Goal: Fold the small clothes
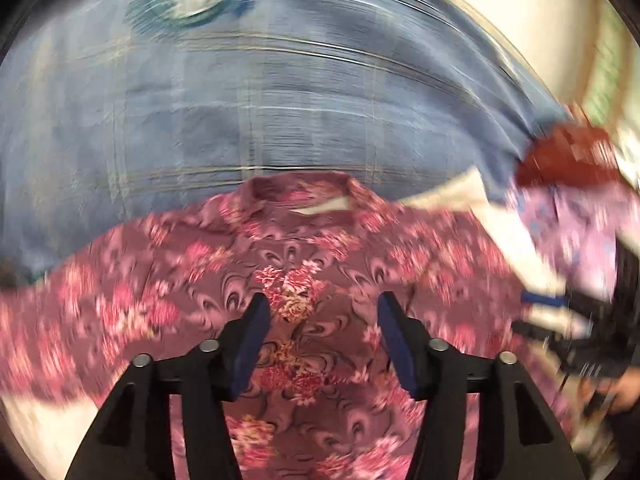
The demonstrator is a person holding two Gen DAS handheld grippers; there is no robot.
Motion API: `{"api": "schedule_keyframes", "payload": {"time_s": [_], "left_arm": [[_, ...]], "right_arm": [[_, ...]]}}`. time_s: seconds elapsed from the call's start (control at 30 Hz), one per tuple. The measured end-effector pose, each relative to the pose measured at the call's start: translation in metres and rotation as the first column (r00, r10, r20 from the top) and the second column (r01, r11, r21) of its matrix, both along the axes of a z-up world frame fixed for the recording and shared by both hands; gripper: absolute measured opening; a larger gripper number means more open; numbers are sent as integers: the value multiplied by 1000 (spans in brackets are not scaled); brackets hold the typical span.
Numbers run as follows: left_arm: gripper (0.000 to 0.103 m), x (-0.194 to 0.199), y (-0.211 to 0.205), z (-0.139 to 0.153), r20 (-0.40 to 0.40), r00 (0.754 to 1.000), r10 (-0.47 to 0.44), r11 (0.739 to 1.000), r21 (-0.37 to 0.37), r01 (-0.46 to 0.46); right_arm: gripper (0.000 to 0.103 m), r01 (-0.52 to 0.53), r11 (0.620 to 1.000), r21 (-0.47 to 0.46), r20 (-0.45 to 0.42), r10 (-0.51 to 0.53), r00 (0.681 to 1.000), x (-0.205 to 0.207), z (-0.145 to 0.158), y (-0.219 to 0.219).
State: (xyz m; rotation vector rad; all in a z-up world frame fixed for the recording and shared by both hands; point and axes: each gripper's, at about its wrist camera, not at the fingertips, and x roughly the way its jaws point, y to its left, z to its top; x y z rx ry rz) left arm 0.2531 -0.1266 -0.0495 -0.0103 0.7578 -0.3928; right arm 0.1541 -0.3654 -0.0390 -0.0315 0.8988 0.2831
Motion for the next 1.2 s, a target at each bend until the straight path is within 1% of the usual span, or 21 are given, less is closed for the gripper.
{"api": "schedule_keyframes", "payload": {"time_s": [0.03, 0.1, 0.13, 0.17, 0.23, 0.3, 0.37, 0.43, 0.5, 0.57, 0.67, 0.7, 0.77, 0.87, 0.93, 0.97, 1.0, 1.07, 1.1, 1.17, 1.2], "left_arm": [[57, -3, -4, -3, 17, 999, -41, 997, 61, 40], [57, -12, -7, -5, 43, 994, -100, 984, 153, 92], [57, -15, -12, -7, 52, 990, -132, 971, 207, 119], [57, -17, -14, -11, 55, 986, -157, 961, 239, 139], [57, -21, -19, -19, 48, 975, -219, 938, 285, 196], [57, -23, -23, -22, 32, 965, -262, 919, 314, 239], [57, -24, -27, -26, 33, 951, -309, 888, 369, 275], [57, -23, -30, -29, 31, 940, -340, 855, 427, 295], [57, -23, -30, -29, 21, 925, -380, 824, 461, 329], [57, -22, -28, -26, 50, 913, -405, 807, 489, 331], [57, -18, -32, -30, 52, 899, -435, 776, 529, 344], [57, -18, -36, -33, 50, 890, -454, 760, 544, 357], [57, -18, -47, -44, 34, 864, -502, 708, 590, 388], [57, -27, -61, -60, 4, 819, -574, 602, 680, 419], [57, -34, -63, -65, 10, 786, -619, 543, 728, 419], [57, -37, -62, -65, 8, 775, -632, 526, 739, 421], [58, -39, -60, -66, 2, 770, -638, 513, 746, 424], [59, -41, -55, -67, 21, 766, -642, 505, 763, 403], [59, -42, -54, -69, 29, 764, -644, 497, 775, 389], [59, -45, -59, -77, 43, 751, -659, 467, 806, 364], [59, -46, -62, -81, 45, 740, -671, 451, 817, 359]], "right_arm": [[58, -11, 1000, 12, -7, 11, 1000, -1, 1, 2], [58, -27, 999, 22, -15, 27, 1000, -5, 2, 6], [58, -34, 999, 21, -18, 34, 999, -5, 1, 9], [58, -40, 999, 17, -21, 41, 999, -5, 0, 13], [58, -48, 999, 8, -32, 48, 998, -4, -4, 20], [58, -53, 999, 11, -43, 53, 998, -3, -6, 24], [58, -54, 998, 7, -49, 55, 997, -3, -7, 27], [58, -56, 998, 3, -52, 56, 997, -2, -8, 29], [58, -53, 999, 1, -55, 53, 997, -2, -8, 30], [58, -52, 999, -1, -54, 51, 997, -2, -8, 30], [58, -48, 999, 1, -66, 48, 997, 1, -12, 30], [58, -43, 999, -2, -72, 43, 997, 3, -14, 30], [58, -38, 999, 0, -74, 38, 997, 5, -15, 30], [58, -37, 999, -5, -71, 37, 997, 5, -14, 30], [58, -34, 999, -6, -74, 33, 997, 5, -13, 28], [58, -32, 999, -6, -73, 32, 997, 5, -12, 27], [58, -31, 999, -10, -71, 30, 997, 4, -11, 26], [59, -33, 999, -19, -68, 32, 997, 3, -10, 25], [60, -39, 999, -25, -66, 37, 997, 2, -10, 26], [61, -54, 998, -41, -70, 51, 996, 2, -12, 29], [61, -61, 997, -56, -71, 57, 996, 2, -13, 32]]}}
